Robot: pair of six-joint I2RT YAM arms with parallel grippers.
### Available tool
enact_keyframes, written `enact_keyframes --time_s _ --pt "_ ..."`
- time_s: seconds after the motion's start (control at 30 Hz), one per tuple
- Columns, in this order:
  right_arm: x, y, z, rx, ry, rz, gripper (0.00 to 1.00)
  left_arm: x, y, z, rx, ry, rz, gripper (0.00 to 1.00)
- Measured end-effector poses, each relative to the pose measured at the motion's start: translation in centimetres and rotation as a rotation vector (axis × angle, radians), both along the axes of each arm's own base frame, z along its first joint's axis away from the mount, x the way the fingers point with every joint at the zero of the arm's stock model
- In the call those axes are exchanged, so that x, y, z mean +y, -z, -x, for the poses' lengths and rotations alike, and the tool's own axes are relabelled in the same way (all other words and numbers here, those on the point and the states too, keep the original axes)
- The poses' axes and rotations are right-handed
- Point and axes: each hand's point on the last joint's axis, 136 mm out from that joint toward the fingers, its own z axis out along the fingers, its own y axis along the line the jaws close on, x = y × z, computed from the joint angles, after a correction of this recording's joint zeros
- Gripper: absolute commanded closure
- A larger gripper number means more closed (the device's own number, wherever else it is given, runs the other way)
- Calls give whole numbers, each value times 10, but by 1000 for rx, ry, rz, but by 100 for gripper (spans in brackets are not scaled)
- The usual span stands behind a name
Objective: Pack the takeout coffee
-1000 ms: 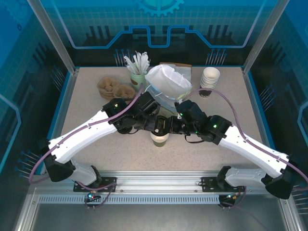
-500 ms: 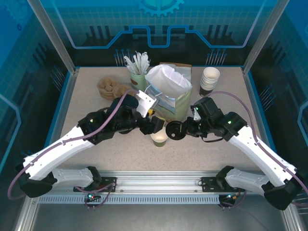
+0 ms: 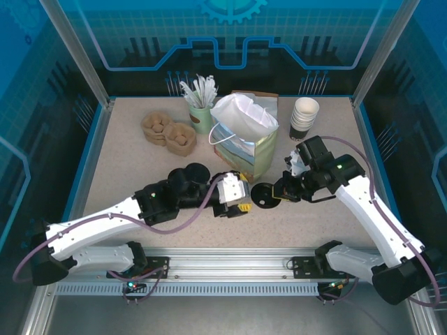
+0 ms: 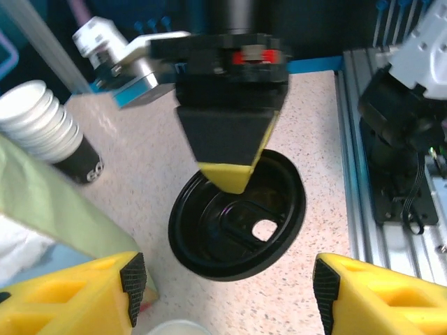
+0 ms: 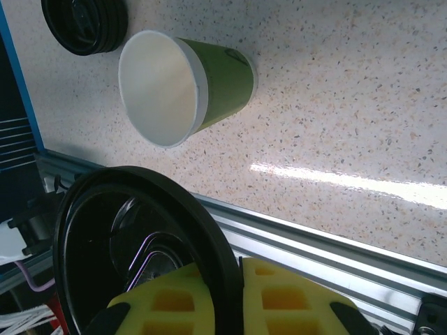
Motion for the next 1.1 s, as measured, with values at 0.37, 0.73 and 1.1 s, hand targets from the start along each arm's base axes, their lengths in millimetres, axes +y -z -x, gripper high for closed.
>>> enact_keyframes --time_s 0.37,0.73,1.1 --pt "3 4 -1 40 -45 -40 99 -17 24 -2 -139 66 -98 43" --pt "6 2 1 43 -63 -60 99 -17 34 -9 -235 77 -168 42" --pt "7 2 0 47 -65 -66 99 -16 46 -18 -296 71 -234 56"
